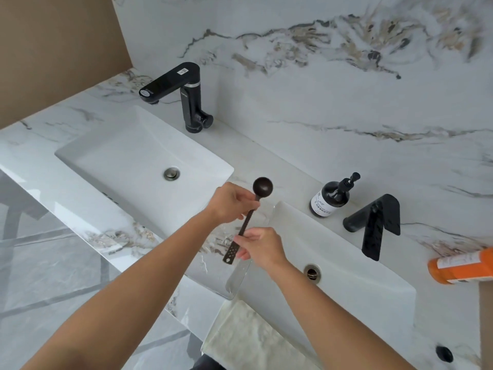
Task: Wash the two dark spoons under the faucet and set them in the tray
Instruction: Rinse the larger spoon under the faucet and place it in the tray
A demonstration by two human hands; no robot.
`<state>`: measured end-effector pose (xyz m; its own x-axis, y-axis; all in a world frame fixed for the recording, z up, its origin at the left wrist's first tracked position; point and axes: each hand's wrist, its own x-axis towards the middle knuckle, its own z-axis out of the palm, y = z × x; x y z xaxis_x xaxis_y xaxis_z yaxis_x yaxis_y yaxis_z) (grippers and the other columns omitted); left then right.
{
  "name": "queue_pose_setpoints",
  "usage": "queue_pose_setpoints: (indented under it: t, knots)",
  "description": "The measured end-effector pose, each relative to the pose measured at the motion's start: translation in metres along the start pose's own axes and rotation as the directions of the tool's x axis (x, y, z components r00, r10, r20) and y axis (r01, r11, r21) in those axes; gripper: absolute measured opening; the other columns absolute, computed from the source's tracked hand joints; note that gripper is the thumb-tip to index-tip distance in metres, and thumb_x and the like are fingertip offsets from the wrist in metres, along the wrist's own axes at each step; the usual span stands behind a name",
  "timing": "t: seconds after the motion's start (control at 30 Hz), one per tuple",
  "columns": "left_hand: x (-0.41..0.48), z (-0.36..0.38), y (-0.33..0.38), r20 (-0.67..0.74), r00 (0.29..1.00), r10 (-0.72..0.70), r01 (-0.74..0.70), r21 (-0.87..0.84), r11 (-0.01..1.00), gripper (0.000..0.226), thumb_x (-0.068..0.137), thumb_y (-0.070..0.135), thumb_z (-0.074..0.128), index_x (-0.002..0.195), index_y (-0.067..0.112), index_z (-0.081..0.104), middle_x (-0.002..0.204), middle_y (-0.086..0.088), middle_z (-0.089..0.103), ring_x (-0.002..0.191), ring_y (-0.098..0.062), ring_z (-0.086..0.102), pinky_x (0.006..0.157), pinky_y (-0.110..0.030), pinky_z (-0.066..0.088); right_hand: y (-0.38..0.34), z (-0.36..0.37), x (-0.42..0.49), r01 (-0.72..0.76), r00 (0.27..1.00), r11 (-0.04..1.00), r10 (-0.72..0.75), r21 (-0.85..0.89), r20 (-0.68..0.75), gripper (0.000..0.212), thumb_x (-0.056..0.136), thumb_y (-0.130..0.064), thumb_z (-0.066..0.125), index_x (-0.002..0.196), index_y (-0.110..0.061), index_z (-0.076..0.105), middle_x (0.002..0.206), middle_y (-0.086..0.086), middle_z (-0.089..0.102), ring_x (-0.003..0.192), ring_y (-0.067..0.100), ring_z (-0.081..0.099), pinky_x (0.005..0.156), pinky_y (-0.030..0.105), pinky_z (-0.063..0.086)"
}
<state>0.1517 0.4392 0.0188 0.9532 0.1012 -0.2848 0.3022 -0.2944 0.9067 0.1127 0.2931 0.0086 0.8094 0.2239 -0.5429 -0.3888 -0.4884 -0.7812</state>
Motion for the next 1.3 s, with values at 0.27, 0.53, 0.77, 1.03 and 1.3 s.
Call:
queue_pose_setpoints:
  t: [0.27, 0.53, 0.77, 1.03, 1.3]
  knots:
    - [0.012, -0.007, -0.029, 0.103, 0.922, -0.374, 0.32, 0.342, 0.884, 0.016, 0.086, 0.018, 0.075, 0.093, 0.004, 0.075, 0.085, -0.013, 0.079, 0.074, -0.024, 0.078, 0.074, -0.032, 0.064, -0.01, 0.024, 0.012, -0.443, 0.867, 0.896, 0.434, -0.019, 0.243, 0.019, 0.096, 0.001, 0.055, 0.078, 0.003, 0.053, 0.12, 0.031, 0.066, 0.062, 0.025, 0.063, 0.08, 0.037, 0.06]
    - [0.025, 0.003, -0.026, 0.003, 0.926, -0.378, 0.334, 0.459, 0.823, 0.02, 0.088, 0.012, 0.068, 0.103, -0.002, 0.069, 0.093, -0.018, 0.077, 0.079, -0.032, 0.077, 0.081, -0.039, 0.063, -0.014, 0.046, 0.03, -0.511, 0.851, 0.83, 0.451, 0.225, 0.269, 0.018, 0.094, 0.004, 0.057, 0.076, -0.001, 0.054, 0.097, 0.022, 0.073, 0.069, 0.023, 0.068, 0.072, 0.033, 0.06]
    - [0.033, 0.012, -0.032, -0.068, 0.89, -0.451, 0.453, 0.253, 0.855, 0.01, 0.086, 0.002, 0.068, 0.092, -0.003, 0.075, 0.09, -0.02, 0.078, 0.077, -0.036, 0.077, 0.076, -0.044, 0.064, -0.011, 0.052, 0.034, -0.547, 0.836, 0.725, 0.448, 0.418, 0.317, 0.013, 0.093, -0.002, 0.058, 0.105, 0.001, 0.062, 0.079, 0.012, 0.068, 0.066, 0.021, 0.065, 0.053, 0.027, 0.06]
    - [0.05, 0.004, -0.024, -0.004, 0.893, -0.449, 0.366, 0.586, 0.723, 0.017, 0.084, 0.013, 0.07, 0.096, 0.001, 0.07, 0.085, -0.014, 0.079, 0.07, -0.028, 0.076, 0.074, -0.034, 0.063, 0.01, 0.054, 0.041, -0.469, 0.883, 0.809, 0.416, 0.353, 0.218, 0.022, 0.089, 0.002, 0.062, 0.111, 0.002, 0.061, 0.081, 0.017, 0.068, 0.066, 0.024, 0.066, 0.073, 0.037, 0.062]
    - [0.056, 0.016, -0.022, -0.009, 0.905, -0.425, 0.258, 0.807, 0.532, 0.017, 0.083, 0.009, 0.069, 0.075, 0.009, 0.055, 0.071, -0.008, 0.075, 0.045, -0.017, 0.071, 0.042, -0.019, 0.052, 0.025, 0.076, 0.05, -0.437, 0.899, 0.882, 0.433, 0.178, 0.061, 0.022, 0.087, 0.002, 0.063, 0.108, 0.0, 0.067, 0.099, 0.019, 0.075, 0.081, 0.029, 0.077, 0.073, 0.039, 0.064]
